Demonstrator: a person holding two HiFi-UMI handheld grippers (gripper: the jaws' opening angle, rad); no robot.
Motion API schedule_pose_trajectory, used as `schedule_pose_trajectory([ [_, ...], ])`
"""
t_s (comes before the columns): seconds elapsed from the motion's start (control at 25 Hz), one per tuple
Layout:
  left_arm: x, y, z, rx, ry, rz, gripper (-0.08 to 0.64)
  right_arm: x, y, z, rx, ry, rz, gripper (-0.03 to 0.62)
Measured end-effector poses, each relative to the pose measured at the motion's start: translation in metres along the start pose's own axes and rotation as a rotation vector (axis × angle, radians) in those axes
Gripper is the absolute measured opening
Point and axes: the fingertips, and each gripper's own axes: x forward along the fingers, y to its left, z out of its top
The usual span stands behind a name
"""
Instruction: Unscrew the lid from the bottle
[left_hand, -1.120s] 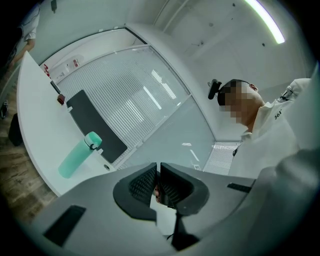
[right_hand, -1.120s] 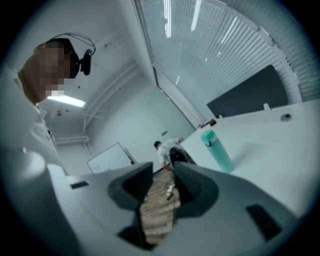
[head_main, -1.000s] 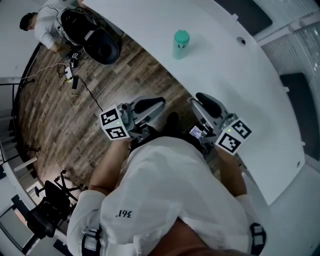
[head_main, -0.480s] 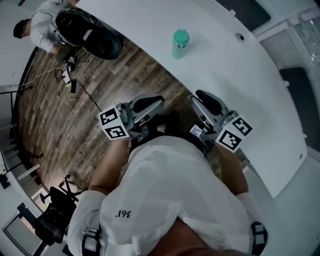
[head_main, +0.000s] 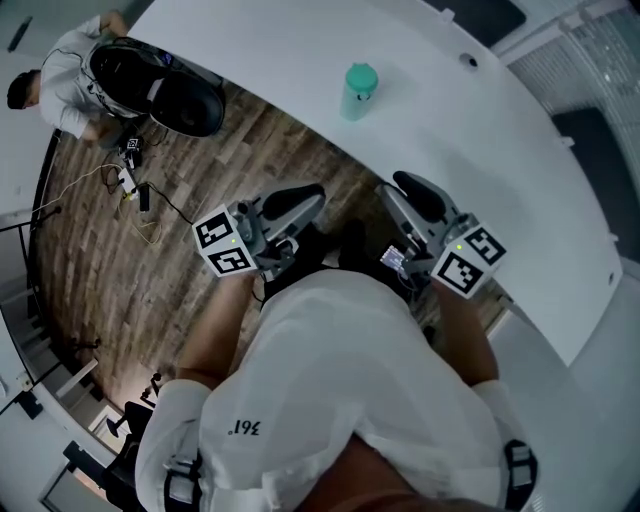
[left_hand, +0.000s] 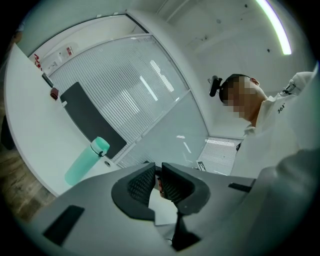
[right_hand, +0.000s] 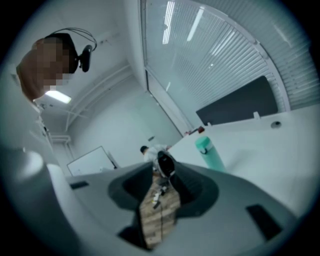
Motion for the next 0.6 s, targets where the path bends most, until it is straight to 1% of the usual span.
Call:
schedule_pose_trajectory([
  [0.28, -0.007, 0.011, 0.008, -0.011, 0.034, -0.041, 0.048, 0.011, -0.002, -0.001, 0.004, -0.024, -0.076, 0.130],
  [0.6, -0.012, 0.016, 0.020, 0.016, 0.081, -0.078, 0.066, 0.014, 0.005, 0.002, -0.012, -0.067, -0.174, 0.130],
])
